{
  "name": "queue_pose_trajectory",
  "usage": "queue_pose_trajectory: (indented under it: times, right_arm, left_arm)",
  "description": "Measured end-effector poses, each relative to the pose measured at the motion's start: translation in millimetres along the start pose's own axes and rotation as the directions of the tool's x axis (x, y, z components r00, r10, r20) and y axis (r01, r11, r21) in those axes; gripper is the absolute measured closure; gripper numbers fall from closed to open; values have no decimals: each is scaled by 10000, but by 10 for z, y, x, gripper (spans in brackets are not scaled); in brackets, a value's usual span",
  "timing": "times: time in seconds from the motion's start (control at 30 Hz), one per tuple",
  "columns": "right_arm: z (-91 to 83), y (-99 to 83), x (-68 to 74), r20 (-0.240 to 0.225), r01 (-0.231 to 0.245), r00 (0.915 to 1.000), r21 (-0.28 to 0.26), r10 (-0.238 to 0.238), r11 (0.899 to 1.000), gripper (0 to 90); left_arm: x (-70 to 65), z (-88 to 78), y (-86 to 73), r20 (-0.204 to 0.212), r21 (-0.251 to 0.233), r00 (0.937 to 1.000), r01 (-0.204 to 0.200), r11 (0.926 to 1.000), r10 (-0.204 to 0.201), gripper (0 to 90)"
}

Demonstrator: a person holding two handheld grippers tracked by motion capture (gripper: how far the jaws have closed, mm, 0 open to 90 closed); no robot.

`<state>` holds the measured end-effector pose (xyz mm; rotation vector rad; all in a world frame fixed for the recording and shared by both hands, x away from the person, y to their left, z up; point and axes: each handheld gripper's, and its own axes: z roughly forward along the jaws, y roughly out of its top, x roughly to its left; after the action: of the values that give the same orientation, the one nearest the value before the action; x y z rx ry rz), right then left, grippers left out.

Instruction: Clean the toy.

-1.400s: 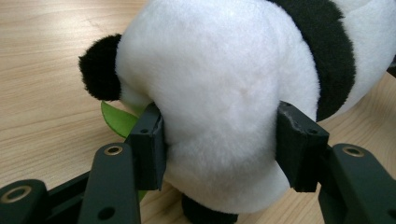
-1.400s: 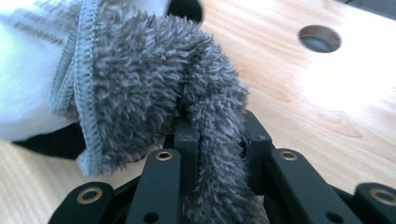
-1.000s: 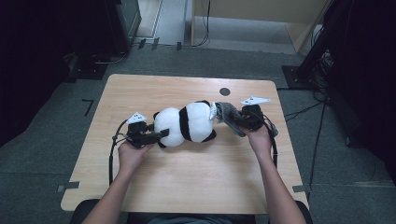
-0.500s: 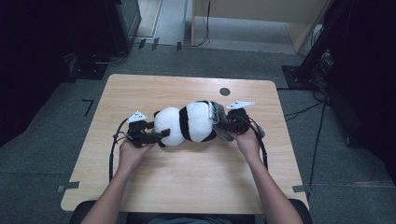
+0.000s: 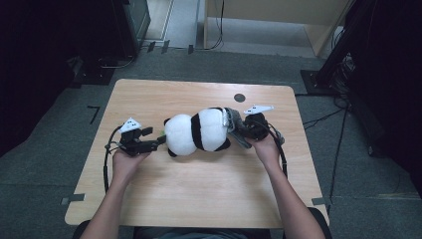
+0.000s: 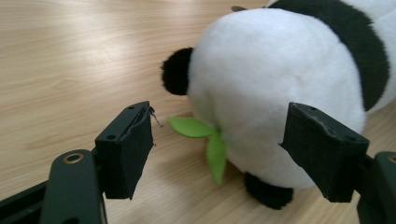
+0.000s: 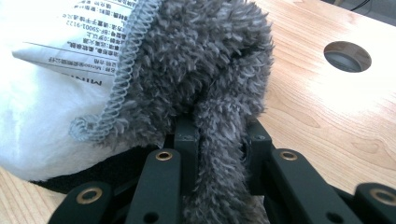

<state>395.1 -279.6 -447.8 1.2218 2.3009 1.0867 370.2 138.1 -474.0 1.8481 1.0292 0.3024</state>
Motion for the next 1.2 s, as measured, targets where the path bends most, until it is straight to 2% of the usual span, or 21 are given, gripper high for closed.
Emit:
queue_pose_trajectory:
  times: [0.07, 0.17, 0.23, 0.43, 0.67, 0.8, 0.83, 0.93, 1.0, 1.07, 1.13, 1.2]
  right_arm:
    - [4, 9, -5, -16, 33, 10000, 18, -33, 10000, 741]
    - [9, 21, -15, -50, 7, 10000, 16, -7, 10000, 741]
    - [19, 26, -16, -102, 5, 9999, 26, -5, 10000, 741]
    - [72, 41, -19, -383, 44, 9993, 34, -43, 10000, 744]
    - [192, 76, -4, -984, 175, 9950, -94, -183, 9998, 774]
    - [244, 91, -19, -1454, 26, 9894, -139, -46, 9999, 784]
    - [250, 100, -22, -1501, 41, 9887, -129, -60, 9999, 785]
    - [236, 163, 8, -1427, 516, 9883, -175, -535, 9985, 788]
    - [231, 201, 33, -1226, 797, 9889, -441, -845, 9958, 788]
    - [251, 236, 19, -1266, 729, 9890, -320, -764, 9968, 788]
    - [276, 266, 15, -1268, 671, 9895, -230, -695, 9975, 789]
    - [300, 291, 20, -1210, 744, 9897, -211, -764, 9970, 790]
  left_arm:
    - [46, 8, 3, 20, 51, 9999, -110, 9999, 109, 247]
    - [101, 65, 38, -50, 205, 9986, -518, 9984, 520, 250]
    - [133, 108, 40, 68, 151, 9972, -739, 9971, 739, 254]
    - [208, 190, 25, 614, 23, 9926, -1050, 9945, 1046, 259]
    - [177, 264, 7, 1161, -129, 9860, -1193, 9928, 1200, 266]
    - [134, 284, -2, 1264, -246, 9846, -1187, 9926, 1209, 301]
    - [123, 280, -1, 1284, -309, 9826, -1310, 9909, 1339, 314]
    - [84, 274, -11, 1500, -290, 9734, -1707, 9849, 1731, 324]
    - [72, 273, -20, 1583, -265, 9695, -1853, 9823, 1871, 323]
    - [77, 284, -26, 1608, -352, 9686, -1864, 9818, 1896, 318]
    - [87, 306, -39, 1546, -489, 9691, -1869, 9812, 1923, 266]
    - [105, 329, -55, 1746, -586, 9657, -1849, 9810, 1924, 252]
